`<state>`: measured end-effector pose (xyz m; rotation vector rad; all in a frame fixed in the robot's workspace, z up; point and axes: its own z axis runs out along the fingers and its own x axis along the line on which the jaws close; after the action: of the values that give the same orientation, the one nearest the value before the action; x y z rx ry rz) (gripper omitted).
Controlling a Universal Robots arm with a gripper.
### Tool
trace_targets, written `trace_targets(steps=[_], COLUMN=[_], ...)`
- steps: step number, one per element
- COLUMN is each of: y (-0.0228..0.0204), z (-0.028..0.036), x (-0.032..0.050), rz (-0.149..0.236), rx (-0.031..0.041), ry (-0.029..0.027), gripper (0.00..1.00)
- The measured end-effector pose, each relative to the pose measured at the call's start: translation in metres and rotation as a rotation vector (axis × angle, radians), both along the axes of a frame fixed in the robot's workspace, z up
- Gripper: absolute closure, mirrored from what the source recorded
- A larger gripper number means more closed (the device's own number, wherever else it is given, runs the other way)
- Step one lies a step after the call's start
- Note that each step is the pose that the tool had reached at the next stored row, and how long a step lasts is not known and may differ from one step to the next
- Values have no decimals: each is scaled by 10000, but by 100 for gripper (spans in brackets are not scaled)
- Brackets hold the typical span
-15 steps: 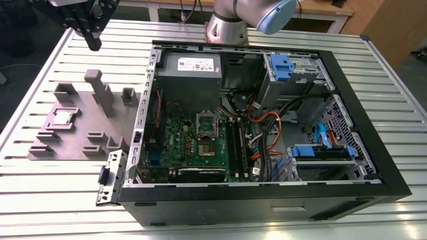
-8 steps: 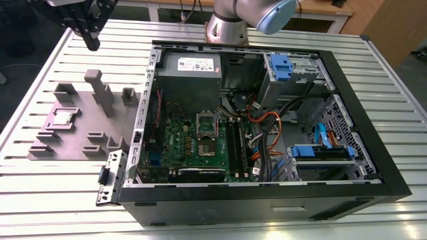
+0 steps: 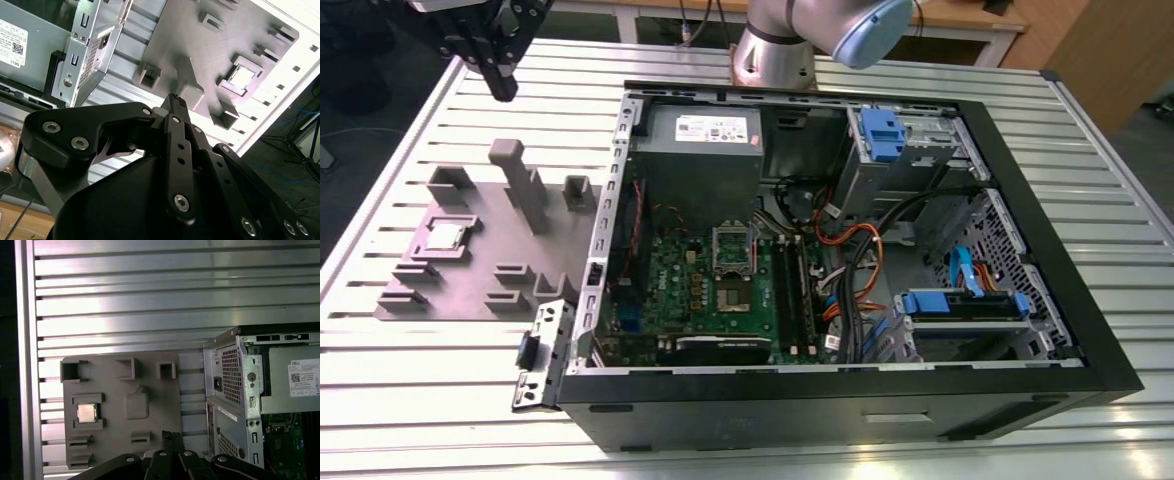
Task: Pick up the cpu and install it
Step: 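Reach for the cpu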
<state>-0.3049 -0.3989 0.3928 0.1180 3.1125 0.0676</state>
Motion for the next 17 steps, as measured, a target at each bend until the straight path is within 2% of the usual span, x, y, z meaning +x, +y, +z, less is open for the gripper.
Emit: trace_targets(steps=[17], y=[0], z=[0], x=[-35], rz=[0], rx=[0], ry=[0], gripper=[89])
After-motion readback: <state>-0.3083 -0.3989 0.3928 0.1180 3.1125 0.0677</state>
